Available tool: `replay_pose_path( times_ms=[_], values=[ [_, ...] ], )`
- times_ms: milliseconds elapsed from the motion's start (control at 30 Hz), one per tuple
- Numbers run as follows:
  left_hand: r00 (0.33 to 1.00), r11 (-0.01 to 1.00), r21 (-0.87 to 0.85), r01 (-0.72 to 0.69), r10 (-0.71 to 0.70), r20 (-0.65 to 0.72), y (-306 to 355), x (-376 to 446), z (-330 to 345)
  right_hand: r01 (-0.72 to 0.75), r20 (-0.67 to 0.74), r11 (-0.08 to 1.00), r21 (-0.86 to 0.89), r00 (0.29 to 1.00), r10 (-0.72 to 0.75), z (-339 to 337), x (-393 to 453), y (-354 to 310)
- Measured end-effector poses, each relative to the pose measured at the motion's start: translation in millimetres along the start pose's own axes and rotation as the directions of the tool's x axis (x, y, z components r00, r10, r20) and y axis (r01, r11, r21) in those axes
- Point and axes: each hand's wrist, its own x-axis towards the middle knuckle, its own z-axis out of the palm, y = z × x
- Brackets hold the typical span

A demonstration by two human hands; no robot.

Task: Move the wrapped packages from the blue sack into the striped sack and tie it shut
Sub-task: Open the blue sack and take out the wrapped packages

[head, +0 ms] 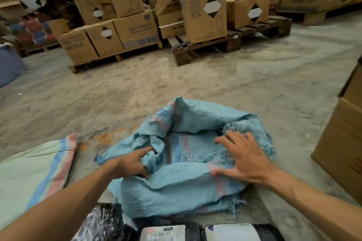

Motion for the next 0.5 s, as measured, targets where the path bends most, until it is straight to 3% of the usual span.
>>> replay_pose_path(
  times_ms=[67, 133, 167, 233, 267, 333, 400, 500],
  values=[
    [0.997, 0.997, 0.072, -0.038, 0.033, 0.07, 14.2, 0.3, 6.0, 0.0, -0.27, 0.998, -0.063, 0.963, -0.017, -6.1, 5.6, 9.5],
    [0.987, 0.98, 0.179, -0.09, 0.064, 0.145, 27.1, 2.3, 17.1, -0.168, -0.358, 0.985, -0.049, 0.923, 0.139, -11.6, 30.9, 19.1],
    [0.979, 0.962, 0.239, -0.133, 0.09, 0.182, 30.9, 7.5, 22.7, -0.295, -0.319, 0.955, -0.001, 0.906, 0.28, -13.8, 46.5, 25.2],
    [0.966, 0.927, 0.332, -0.175, 0.097, 0.239, 35.9, 19.1, 27.6, -0.528, 0.005, 0.848, 0.047, 0.849, 0.528, -4.1, 74.9, 51.4],
    [0.962, 0.916, 0.355, -0.189, 0.1, 0.255, 39.5, 24.5, 28.6, -0.612, 0.213, 0.789, 0.052, 0.779, 0.591, 6.2, 81.4, 67.2],
    [0.967, 0.918, 0.362, -0.162, 0.075, 0.242, 41.1, 34.4, 29.1, -0.664, 0.51, 0.747, 0.044, 0.658, 0.554, 32.9, 78.6, 89.2],
    [0.979, 0.932, 0.349, -0.094, 0.023, 0.202, 38.7, 40.4, 30.7, -0.563, 0.59, 0.821, -0.098, 0.631, 0.503, 54.1, 59.4, 89.1],
    [0.986, 0.962, 0.271, 0.03, -0.073, 0.15, 35.4, 42.3, 32.4, -0.452, 0.494, 0.866, -0.211, 0.715, 0.494, 57.5, 44.6, 87.6]
  ],
)
